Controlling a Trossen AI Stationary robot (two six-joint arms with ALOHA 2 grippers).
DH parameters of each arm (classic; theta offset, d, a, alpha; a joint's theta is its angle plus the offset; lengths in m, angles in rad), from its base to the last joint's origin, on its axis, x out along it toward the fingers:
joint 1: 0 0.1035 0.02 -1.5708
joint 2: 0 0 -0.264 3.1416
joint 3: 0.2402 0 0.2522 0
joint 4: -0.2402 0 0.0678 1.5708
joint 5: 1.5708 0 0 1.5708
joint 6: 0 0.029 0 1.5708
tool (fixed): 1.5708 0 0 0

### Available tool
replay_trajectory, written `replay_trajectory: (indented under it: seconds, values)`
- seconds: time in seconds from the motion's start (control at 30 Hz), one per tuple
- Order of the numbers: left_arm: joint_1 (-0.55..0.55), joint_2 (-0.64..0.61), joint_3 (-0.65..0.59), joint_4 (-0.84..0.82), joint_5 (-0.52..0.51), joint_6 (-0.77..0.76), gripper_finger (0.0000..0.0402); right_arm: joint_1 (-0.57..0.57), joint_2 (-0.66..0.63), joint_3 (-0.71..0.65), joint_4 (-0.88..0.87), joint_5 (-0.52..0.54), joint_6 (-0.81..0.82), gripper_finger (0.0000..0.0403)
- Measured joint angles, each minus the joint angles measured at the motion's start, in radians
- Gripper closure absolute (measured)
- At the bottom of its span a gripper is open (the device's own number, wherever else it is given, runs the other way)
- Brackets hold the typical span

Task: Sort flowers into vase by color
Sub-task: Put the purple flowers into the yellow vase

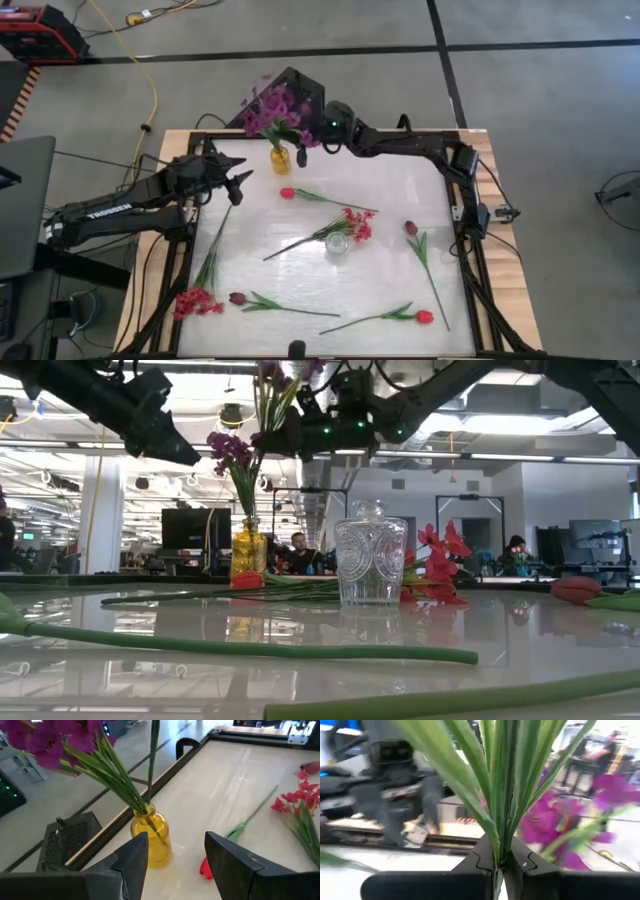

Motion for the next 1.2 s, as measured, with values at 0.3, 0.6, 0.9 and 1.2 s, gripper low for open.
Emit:
replay_trajectory:
  seconds: [0.3, 0.6, 0.9, 1.2]
  values:
    - [0.001, 0.002, 0.000, 0.004, -0.004, 0.003, 0.0216, -0.021, 0.044, 0.000, 0.039, 0.009, 0.034, 0.0361]
    - [0.001, 0.002, 0.000, 0.005, -0.004, 0.002, 0.0216, -0.022, 0.076, 0.000, 0.039, 0.009, 0.051, 0.0361]
    - [0.001, 0.002, 0.000, 0.004, -0.004, -0.024, 0.0216, -0.021, 0.076, 0.000, 0.003, 0.009, 0.073, 0.0361]
    - [0.001, 0.002, 0.000, 0.005, -0.004, -0.036, 0.0216, -0.023, 0.076, 0.000, -0.066, 0.009, 0.083, 0.0360]
